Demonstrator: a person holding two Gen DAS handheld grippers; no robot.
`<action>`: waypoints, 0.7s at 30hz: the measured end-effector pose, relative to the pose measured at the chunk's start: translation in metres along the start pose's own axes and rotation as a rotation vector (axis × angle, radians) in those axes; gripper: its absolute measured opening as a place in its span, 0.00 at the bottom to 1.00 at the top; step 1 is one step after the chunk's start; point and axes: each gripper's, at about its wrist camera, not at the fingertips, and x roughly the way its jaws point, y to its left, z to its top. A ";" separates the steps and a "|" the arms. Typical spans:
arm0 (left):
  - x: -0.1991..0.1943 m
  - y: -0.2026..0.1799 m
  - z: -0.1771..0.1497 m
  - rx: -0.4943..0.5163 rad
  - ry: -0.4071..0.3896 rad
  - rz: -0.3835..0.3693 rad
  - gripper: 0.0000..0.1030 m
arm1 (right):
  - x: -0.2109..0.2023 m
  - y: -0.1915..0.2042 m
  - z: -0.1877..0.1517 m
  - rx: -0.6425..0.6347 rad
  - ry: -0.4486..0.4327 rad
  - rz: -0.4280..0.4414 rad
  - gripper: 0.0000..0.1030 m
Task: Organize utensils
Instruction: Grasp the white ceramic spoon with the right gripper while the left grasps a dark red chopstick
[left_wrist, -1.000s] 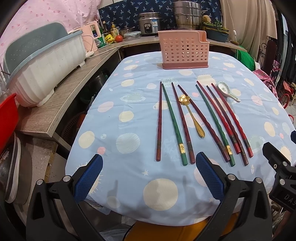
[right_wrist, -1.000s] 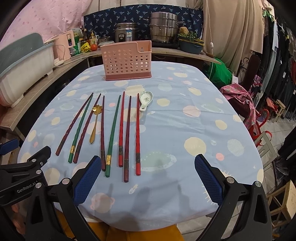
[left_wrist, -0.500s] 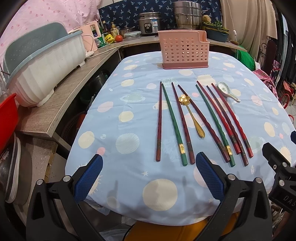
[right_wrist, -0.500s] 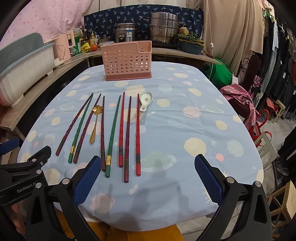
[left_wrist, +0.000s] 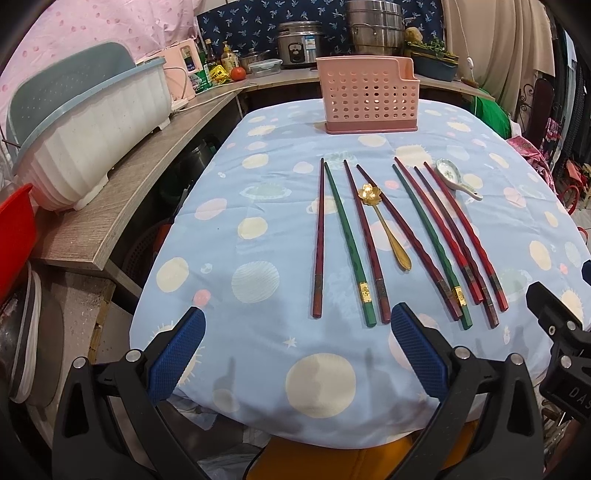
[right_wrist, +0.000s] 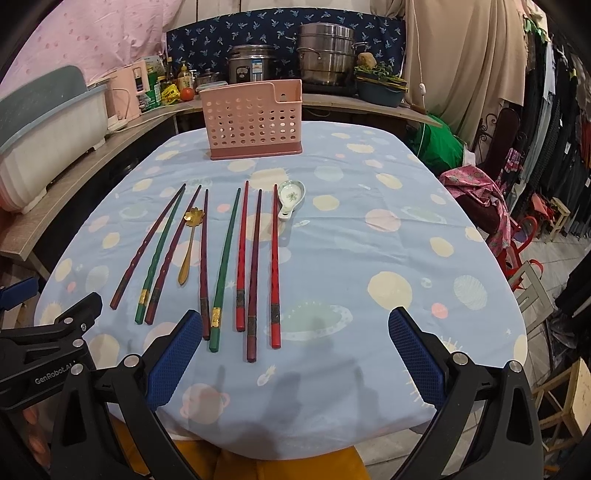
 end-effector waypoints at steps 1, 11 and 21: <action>0.000 0.000 0.000 0.000 0.000 0.000 0.93 | 0.000 0.000 0.000 0.001 0.001 0.000 0.94; 0.005 0.000 0.003 0.003 0.013 -0.001 0.93 | 0.005 -0.003 0.000 0.012 0.016 0.008 0.94; 0.029 0.031 0.010 -0.125 0.079 -0.011 0.93 | 0.017 -0.013 0.005 0.046 0.037 0.023 0.93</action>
